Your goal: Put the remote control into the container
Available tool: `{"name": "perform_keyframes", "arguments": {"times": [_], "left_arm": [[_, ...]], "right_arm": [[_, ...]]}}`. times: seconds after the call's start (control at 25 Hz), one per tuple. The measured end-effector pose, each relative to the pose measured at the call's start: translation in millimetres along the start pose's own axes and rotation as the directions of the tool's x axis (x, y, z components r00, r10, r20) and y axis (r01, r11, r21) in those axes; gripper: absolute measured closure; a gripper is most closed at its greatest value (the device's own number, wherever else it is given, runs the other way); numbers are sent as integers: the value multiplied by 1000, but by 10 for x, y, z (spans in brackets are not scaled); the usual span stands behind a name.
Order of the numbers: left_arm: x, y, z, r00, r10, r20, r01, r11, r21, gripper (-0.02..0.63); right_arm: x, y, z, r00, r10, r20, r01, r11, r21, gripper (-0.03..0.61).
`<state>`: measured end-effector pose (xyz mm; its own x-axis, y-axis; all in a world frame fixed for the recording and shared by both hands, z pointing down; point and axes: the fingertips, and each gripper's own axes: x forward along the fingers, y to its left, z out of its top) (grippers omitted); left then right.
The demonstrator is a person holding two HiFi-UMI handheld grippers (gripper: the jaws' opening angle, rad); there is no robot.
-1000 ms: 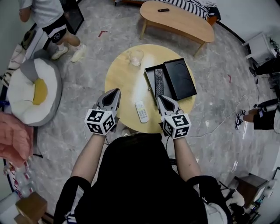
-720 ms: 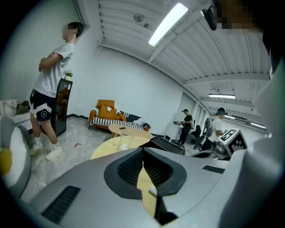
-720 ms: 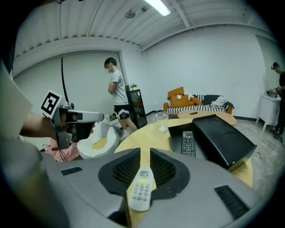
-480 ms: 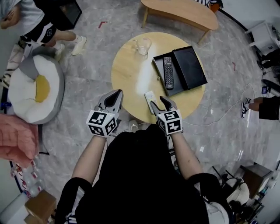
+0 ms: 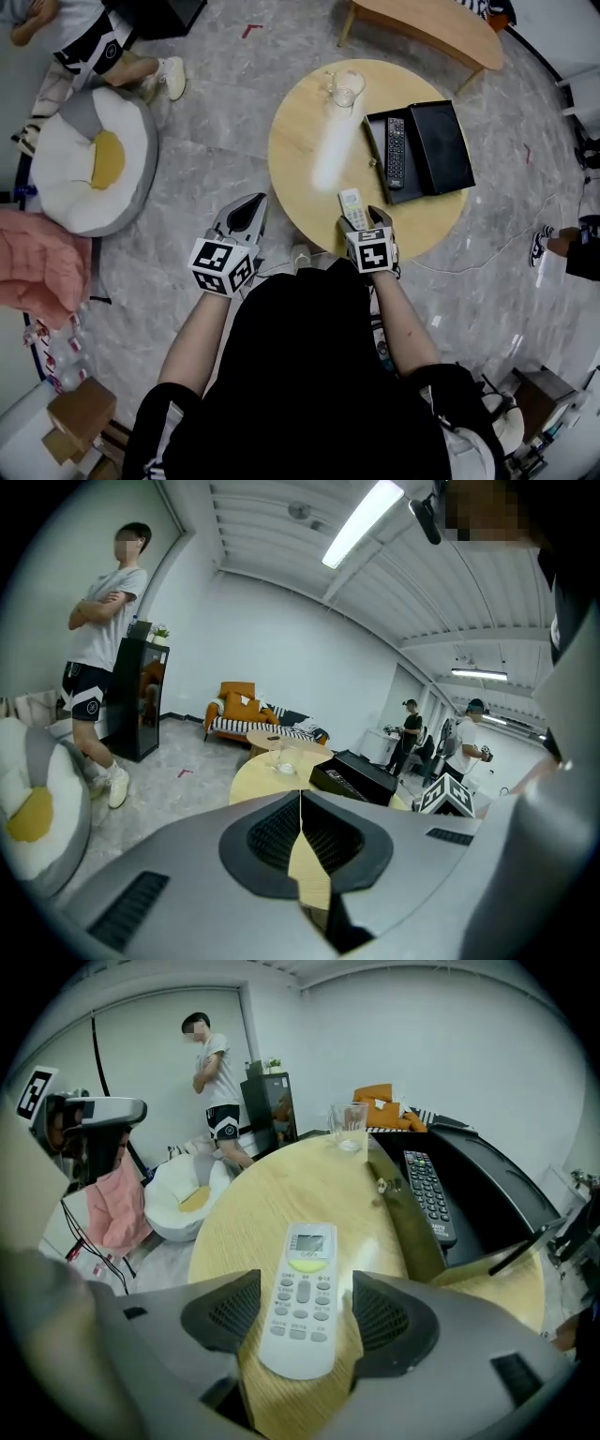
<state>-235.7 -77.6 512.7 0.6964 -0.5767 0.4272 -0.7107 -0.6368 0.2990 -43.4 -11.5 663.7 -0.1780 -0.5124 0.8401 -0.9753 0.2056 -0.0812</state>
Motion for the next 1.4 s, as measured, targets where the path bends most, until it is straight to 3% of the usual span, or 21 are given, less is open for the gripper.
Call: {"name": "perform_keyframes", "arguments": {"times": [0.28, 0.72, 1.0, 1.4], "left_arm": [[-43, 83, -106, 999, 22, -24, -22, 999, -26, 606], [-59, 107, -172, 999, 29, -30, -31, 998, -55, 606], [-32, 54, -136, 1000, 22, -14, -22, 999, -48, 606], [173, -129, 22, 999, 8, 32, -6, 998, -55, 606]], "right_arm": [[125, -33, -24, 997, -70, -38, 70, 997, 8, 290], [166, -12, -7, 995, -63, -80, 65, 998, 21, 314], [-42, -33, 212, 998, -56, 1, 55, 996, 63, 316], [-480, -262, 744, 988, -65, 139, 61, 998, 32, 316]]}}
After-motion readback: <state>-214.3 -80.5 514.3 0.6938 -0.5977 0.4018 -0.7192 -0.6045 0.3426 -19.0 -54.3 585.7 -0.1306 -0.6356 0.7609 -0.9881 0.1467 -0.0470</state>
